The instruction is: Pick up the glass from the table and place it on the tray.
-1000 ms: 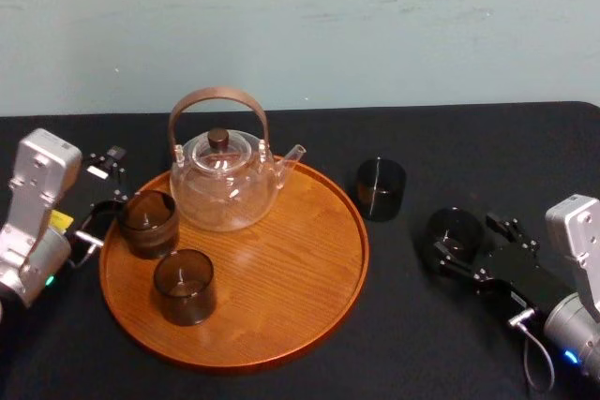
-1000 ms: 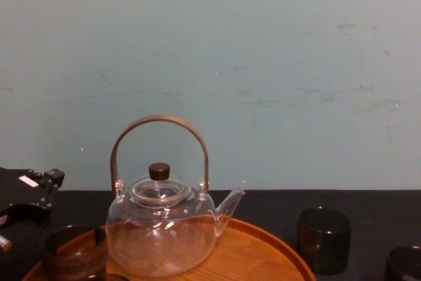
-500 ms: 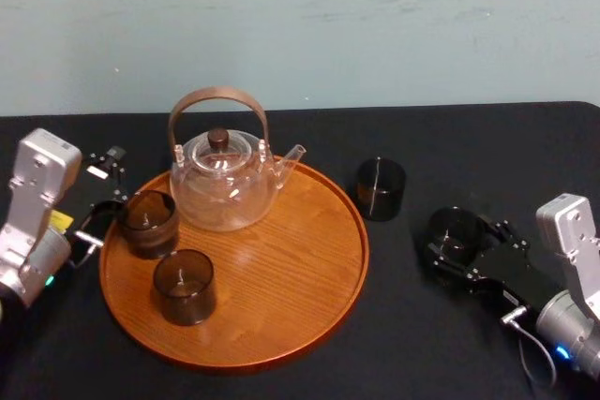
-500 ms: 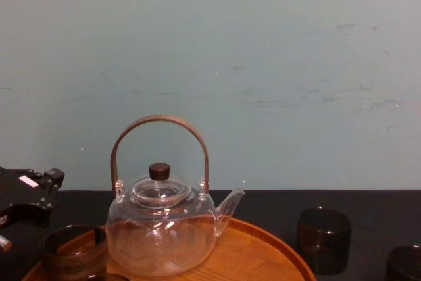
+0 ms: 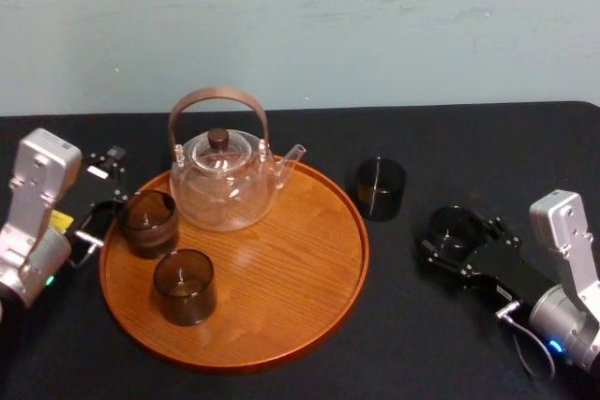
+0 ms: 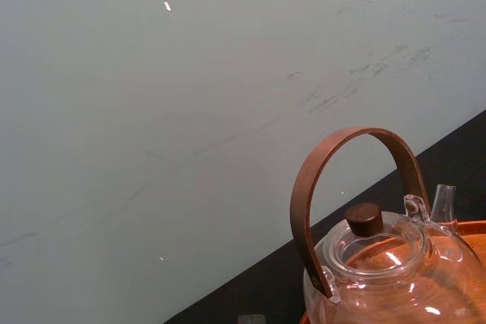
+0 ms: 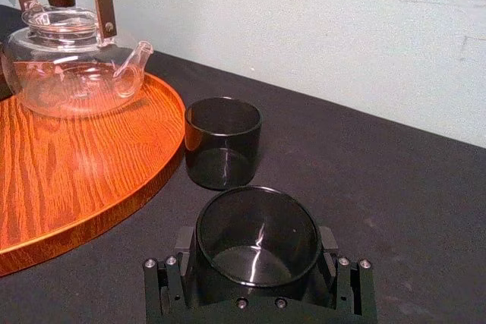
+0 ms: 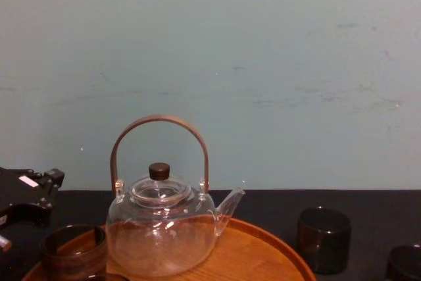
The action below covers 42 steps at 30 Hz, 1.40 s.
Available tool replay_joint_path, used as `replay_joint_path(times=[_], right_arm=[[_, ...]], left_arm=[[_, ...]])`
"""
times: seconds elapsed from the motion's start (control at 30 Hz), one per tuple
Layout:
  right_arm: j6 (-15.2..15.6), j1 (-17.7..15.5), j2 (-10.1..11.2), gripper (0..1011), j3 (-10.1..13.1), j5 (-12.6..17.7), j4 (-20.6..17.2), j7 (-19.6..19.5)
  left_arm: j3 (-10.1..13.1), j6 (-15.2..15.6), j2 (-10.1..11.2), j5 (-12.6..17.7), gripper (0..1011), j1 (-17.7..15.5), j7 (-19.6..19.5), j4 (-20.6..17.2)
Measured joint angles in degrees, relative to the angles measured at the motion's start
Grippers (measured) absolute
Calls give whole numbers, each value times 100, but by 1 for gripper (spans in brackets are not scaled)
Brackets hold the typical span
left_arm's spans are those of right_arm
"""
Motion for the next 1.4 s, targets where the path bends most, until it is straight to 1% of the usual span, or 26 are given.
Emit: replay_joint_path(times=[0.27, 0.5, 0.67, 0.73, 1.13, 1.4], right_arm=[[-16, 159, -132, 1002, 12, -54, 209, 157], [-17, 154, -123, 1002, 13, -55, 203, 154], [-19, 149, -119, 920, 12, -54, 193, 150], [-19, 148, -118, 908, 12, -54, 191, 149], [-23, 141, -112, 908, 8, -53, 182, 146], [-178, 44, -129, 908, 88, -82, 74, 184]], left_arm=[[0, 0, 0, 0, 0, 0, 0, 0], [0, 0, 0, 0, 0, 0, 0, 0], [0, 0, 0, 0, 0, 0, 0, 0], [0, 0, 0, 0, 0, 0, 0, 0], [0, 0, 0, 0, 0, 0, 0, 0], [0, 0, 0, 0, 0, 0, 0, 0]])
